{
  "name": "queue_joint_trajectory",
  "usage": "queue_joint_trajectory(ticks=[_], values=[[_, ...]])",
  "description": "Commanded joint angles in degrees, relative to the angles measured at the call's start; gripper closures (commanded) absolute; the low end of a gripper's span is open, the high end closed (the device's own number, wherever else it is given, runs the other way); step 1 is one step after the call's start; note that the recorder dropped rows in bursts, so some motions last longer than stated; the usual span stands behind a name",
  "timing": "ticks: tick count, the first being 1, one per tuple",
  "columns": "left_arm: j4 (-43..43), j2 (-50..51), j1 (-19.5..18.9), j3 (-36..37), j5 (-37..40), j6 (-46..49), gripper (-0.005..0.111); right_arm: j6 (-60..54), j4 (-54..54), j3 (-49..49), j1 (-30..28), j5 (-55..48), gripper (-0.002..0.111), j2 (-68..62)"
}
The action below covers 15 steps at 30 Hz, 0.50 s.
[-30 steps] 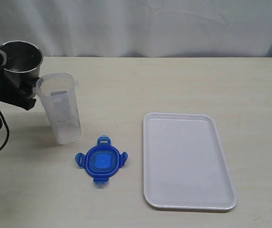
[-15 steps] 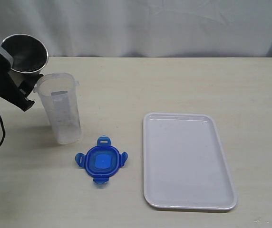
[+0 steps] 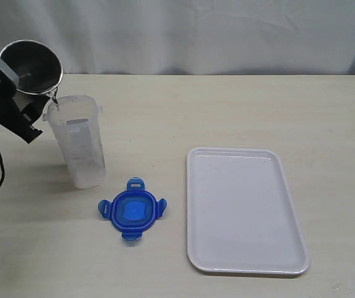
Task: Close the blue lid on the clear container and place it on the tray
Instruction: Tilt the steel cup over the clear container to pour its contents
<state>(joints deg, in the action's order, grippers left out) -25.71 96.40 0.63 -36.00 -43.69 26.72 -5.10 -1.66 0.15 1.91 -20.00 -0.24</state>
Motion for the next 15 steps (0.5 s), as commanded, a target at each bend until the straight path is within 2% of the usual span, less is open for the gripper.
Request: queue_joint_trajectory(ticks=[1, 15], values=[[2.40, -0.87, 0.08, -0.76, -4.93, 1.78, 0.107, -0.06, 0.45, -0.15, 0.20, 0.19, 0.104, 0.24], [2.40, -0.87, 0.08, -0.76, -5.04, 5.60, 0.107, -0.06, 0.45, -0.15, 0.20, 0.19, 0.104, 0.24]])
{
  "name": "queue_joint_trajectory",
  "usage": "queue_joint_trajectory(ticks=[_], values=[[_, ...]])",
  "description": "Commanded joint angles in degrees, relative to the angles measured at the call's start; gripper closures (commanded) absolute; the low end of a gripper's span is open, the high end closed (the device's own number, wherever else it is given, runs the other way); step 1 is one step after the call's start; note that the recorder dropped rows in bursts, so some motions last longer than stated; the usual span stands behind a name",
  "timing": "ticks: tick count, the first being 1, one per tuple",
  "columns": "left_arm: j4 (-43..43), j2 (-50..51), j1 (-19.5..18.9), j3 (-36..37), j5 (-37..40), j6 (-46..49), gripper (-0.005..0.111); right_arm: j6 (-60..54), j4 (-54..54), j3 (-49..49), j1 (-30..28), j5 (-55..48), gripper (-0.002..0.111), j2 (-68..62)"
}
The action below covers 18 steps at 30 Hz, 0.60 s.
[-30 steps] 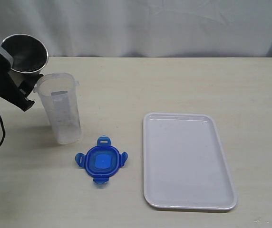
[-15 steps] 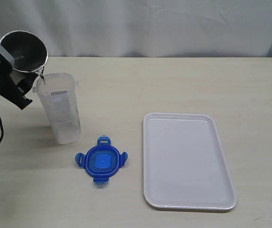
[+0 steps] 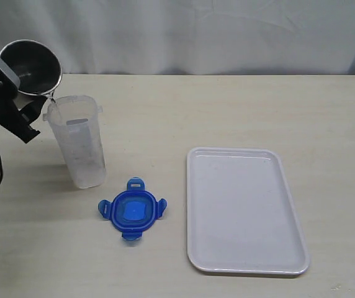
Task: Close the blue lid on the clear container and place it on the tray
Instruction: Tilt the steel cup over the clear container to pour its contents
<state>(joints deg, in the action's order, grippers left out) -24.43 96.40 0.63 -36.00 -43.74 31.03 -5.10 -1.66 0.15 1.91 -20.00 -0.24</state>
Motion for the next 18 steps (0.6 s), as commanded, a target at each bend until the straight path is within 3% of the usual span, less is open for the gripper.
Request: queue_joint_trajectory(ticks=[1, 18], values=[[1.11, -0.87, 0.08, -0.76, -4.99, 1.30, 0.107, -0.06, 0.45, -0.15, 0.20, 0.19, 0.104, 0.24], [1.11, -0.87, 0.08, -0.76, -5.62, 6.60, 0.107, -0.06, 0.45, -0.15, 0.20, 0.19, 0.104, 0.24]])
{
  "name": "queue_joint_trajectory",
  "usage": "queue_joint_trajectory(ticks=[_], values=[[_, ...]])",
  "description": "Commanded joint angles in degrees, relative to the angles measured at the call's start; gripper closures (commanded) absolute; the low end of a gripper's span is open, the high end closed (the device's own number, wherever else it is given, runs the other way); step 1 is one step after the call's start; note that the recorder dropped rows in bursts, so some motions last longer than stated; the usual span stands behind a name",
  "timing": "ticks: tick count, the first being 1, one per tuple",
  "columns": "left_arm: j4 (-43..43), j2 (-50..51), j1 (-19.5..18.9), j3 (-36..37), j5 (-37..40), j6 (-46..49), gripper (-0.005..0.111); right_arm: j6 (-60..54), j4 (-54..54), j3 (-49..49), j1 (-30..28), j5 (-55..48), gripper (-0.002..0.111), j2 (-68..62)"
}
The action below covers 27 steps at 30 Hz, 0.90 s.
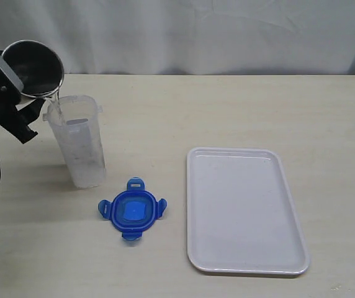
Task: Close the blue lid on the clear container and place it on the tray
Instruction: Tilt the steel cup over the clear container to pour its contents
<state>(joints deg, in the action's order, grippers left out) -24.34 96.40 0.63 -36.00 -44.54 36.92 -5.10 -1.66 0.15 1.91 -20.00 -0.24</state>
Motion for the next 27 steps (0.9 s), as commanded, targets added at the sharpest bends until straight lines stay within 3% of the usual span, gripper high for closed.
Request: queue_joint_trajectory(ticks=[1, 27], values=[[1.03, -0.87, 0.08, -0.76, -5.08, 0.70, 0.107, -0.06, 0.45, -0.15, 0.20, 0.19, 0.104, 0.24], [1.03, -0.87, 0.08, -0.76, -6.33, 4.88, 0.107, -0.06, 0.45, -0.15, 0.20, 0.19, 0.104, 0.24]])
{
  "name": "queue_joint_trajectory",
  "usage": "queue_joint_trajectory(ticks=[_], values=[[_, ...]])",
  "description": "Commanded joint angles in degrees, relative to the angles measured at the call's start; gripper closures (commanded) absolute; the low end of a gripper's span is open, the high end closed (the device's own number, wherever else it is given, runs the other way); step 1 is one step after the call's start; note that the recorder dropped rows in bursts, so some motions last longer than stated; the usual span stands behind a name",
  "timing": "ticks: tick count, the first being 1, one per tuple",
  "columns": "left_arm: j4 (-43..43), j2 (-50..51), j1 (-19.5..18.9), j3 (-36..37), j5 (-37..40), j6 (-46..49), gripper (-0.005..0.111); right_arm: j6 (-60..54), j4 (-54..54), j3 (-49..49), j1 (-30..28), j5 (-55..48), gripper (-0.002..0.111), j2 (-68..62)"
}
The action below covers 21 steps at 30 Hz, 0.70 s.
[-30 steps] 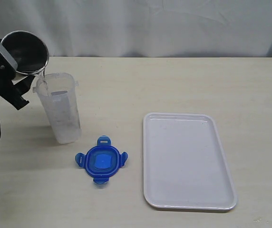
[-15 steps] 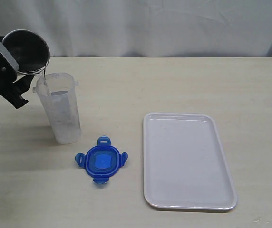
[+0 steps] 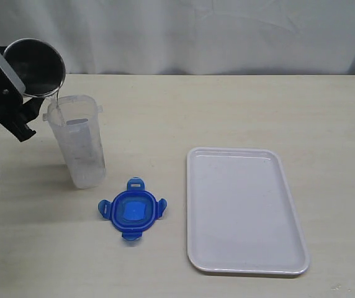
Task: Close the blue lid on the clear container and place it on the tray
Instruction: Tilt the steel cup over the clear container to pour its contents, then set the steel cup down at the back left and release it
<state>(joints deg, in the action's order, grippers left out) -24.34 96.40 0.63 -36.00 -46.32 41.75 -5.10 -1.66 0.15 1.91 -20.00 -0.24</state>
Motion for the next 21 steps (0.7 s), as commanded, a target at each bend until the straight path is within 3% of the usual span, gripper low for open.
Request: queue_joint_trajectory(ticks=[1, 10, 18, 21], values=[[1.03, -0.87, 0.08, -0.76, -4.55, 0.05, 0.107, -0.06, 0.45, -0.15, 0.20, 0.19, 0.104, 0.24], [1.03, -0.87, 0.08, -0.76, -4.06, -5.61, 0.107, -0.06, 0.45, -0.15, 0.20, 0.19, 0.104, 0.24], [1.26, -0.87, 0.08, -0.76, -3.80, -27.88, 0.107, -0.06, 0.45, -0.15, 0.20, 0.19, 0.104, 0.24], [5.75, -0.87, 0.08, -0.76, -3.70, -33.44, 0.107, -0.06, 0.45, -0.15, 0.20, 0.19, 0.104, 0.24]])
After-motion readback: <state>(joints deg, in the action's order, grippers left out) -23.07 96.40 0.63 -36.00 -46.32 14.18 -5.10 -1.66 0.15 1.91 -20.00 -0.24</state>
